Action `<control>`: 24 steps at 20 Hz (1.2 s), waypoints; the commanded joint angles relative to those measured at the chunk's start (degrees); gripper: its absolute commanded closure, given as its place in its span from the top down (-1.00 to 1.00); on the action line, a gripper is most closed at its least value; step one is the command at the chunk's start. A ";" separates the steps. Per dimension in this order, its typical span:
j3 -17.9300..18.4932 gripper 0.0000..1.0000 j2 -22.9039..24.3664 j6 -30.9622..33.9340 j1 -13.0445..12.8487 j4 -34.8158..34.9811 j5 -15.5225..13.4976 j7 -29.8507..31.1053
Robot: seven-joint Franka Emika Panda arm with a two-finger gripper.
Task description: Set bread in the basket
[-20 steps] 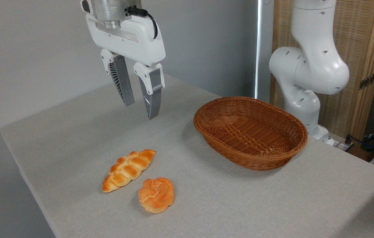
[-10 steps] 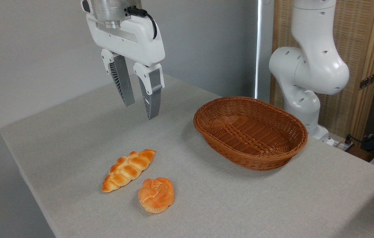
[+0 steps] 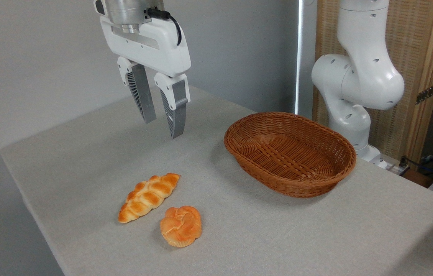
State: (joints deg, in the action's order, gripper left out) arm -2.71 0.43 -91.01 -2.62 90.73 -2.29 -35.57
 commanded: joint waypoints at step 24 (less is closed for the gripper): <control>-1.86 1.00 0.45 -0.21 0.25 1.55 -0.96 -0.56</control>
State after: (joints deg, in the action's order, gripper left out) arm -3.07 0.34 -91.01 -2.66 90.91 -2.29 -35.60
